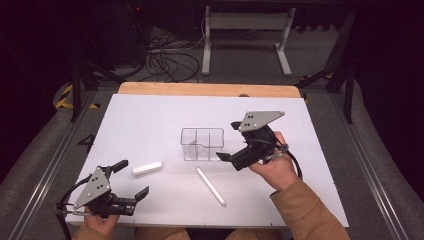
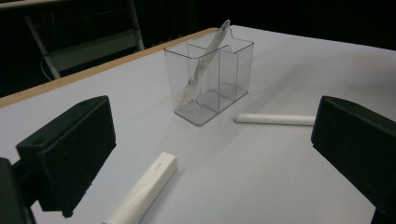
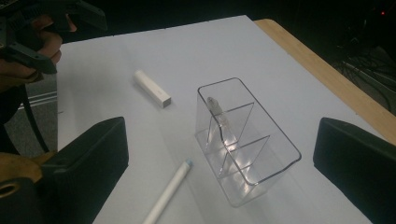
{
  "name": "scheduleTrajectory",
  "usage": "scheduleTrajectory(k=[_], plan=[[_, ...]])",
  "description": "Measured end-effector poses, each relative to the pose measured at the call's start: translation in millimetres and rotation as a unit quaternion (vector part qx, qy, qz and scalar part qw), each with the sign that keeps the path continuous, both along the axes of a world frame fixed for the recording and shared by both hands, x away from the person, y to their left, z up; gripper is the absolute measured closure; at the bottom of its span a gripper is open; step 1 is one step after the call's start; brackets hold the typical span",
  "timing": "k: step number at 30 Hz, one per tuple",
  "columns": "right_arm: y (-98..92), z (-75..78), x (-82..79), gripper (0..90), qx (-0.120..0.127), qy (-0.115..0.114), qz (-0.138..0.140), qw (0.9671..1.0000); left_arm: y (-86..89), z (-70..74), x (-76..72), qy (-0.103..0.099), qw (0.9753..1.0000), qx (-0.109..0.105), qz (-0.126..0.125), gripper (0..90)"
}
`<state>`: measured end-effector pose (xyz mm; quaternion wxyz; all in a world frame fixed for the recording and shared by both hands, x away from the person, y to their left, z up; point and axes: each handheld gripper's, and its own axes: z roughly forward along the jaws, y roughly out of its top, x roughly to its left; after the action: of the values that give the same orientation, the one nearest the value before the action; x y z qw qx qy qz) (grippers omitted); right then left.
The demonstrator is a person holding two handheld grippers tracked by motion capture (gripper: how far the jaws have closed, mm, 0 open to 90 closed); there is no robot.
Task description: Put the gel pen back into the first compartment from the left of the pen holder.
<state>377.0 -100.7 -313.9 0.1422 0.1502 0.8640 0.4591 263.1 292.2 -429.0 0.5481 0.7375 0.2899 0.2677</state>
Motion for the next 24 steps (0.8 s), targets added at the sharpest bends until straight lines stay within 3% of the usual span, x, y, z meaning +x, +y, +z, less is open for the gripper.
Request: scheduleTrajectory(k=[5, 13, 24], plan=[[-7.8, -5.6, -5.2, 0.0, 0.02, 0.0, -0.003, 0.9998, 0.3, 0.0, 0.5, -0.002, 1.0, 0.002, 0.0, 0.6], [-17.4, -21.3, -17.7, 0.0, 0.032, -0.006, -0.018, 0.9993, -0.2, 0.0, 0.2, 0.0, 1.0, 0.0, 0.001, 0.6], [-21.2, -39.7, -23.5, 0.7, 0.037, 0.019, -0.027, 0.9988, -0.9, -0.1, 1.3, 0.0, 1.0, 0.002, 0.0, 0.6]])
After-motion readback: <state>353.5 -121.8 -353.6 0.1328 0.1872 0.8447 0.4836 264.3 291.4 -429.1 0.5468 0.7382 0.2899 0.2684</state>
